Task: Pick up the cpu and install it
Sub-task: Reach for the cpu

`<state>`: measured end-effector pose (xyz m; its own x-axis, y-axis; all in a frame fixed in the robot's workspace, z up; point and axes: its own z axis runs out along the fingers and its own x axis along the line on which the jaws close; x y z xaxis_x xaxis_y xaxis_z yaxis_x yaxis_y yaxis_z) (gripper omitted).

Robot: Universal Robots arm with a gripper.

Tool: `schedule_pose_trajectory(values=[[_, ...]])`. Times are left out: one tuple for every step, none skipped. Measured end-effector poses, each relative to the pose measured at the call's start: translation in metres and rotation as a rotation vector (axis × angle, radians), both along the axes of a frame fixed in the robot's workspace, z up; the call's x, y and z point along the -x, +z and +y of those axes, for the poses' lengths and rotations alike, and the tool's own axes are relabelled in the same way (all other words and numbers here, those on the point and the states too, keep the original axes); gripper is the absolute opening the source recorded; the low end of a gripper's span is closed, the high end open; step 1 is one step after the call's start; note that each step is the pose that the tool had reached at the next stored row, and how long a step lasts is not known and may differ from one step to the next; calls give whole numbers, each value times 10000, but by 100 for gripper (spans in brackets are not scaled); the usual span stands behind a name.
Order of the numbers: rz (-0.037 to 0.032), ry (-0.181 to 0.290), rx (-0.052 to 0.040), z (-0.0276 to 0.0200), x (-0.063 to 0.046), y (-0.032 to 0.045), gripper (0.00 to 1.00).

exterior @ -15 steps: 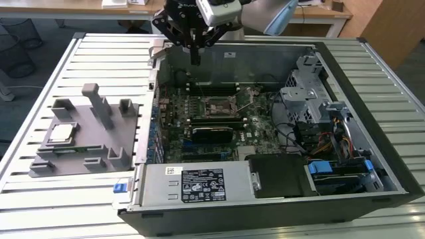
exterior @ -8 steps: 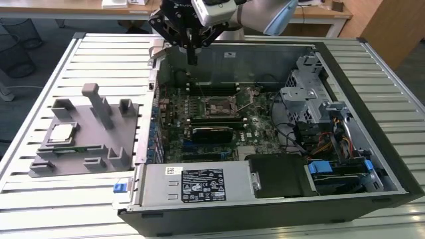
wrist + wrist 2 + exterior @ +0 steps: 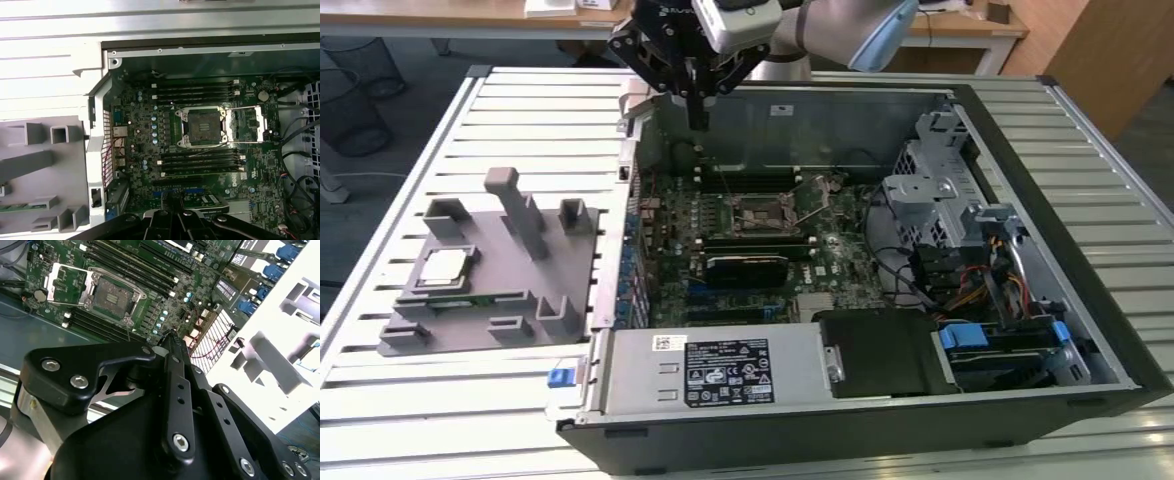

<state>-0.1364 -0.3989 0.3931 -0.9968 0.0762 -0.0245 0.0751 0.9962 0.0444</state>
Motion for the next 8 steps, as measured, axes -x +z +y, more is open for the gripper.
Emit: schedule_pose_trajectory(values=[[0, 0, 0, 0, 7, 0, 11], [0, 0, 0, 0, 16, 0, 11], [0, 0, 0, 0, 23, -1, 11], [0, 0, 0, 0, 30, -1, 11], [0, 1, 0, 0, 37, -1, 11], [0, 0, 1, 0, 45, -1, 11], [0, 0, 0, 0, 53, -1, 11], [1, 0, 1, 0, 61, -1, 11]])
